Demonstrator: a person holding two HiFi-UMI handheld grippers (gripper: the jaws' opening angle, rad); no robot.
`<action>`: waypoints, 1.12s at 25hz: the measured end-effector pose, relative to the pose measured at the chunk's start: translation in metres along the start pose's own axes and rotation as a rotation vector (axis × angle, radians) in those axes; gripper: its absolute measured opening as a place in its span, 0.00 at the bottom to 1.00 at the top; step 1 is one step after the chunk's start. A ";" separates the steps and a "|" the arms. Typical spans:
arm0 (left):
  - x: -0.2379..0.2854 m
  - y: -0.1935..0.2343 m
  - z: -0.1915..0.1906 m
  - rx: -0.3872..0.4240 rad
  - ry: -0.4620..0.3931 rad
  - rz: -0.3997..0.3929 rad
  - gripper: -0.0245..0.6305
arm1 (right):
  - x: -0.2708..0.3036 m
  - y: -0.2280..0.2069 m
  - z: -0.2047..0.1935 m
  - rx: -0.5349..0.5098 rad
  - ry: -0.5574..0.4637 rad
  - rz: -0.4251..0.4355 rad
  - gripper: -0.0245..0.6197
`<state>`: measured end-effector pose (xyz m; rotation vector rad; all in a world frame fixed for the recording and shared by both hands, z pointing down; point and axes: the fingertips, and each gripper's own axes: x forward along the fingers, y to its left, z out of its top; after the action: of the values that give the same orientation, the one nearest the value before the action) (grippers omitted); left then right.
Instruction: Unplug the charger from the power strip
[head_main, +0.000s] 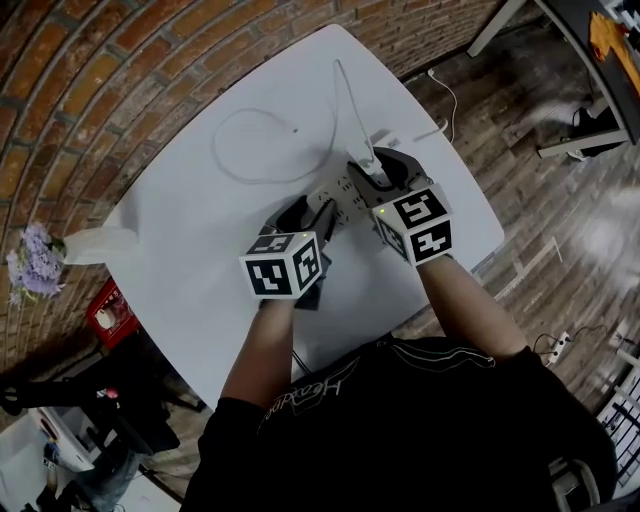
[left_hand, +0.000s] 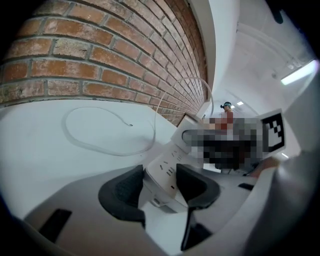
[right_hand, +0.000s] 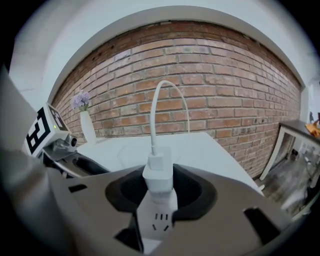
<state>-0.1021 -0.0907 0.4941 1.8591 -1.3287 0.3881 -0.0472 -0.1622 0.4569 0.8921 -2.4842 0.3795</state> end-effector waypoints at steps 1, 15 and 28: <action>0.000 0.001 0.000 0.000 0.000 -0.001 0.35 | 0.000 -0.001 0.000 0.029 0.001 0.015 0.22; 0.000 0.001 0.000 -0.007 0.003 -0.003 0.35 | 0.001 0.001 0.001 -0.005 0.002 0.027 0.22; 0.001 0.001 0.000 -0.013 0.009 -0.004 0.35 | 0.000 0.001 0.003 -0.024 -0.001 0.023 0.22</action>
<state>-0.1024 -0.0916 0.4949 1.8472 -1.3179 0.3847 -0.0488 -0.1627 0.4542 0.8545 -2.4966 0.3563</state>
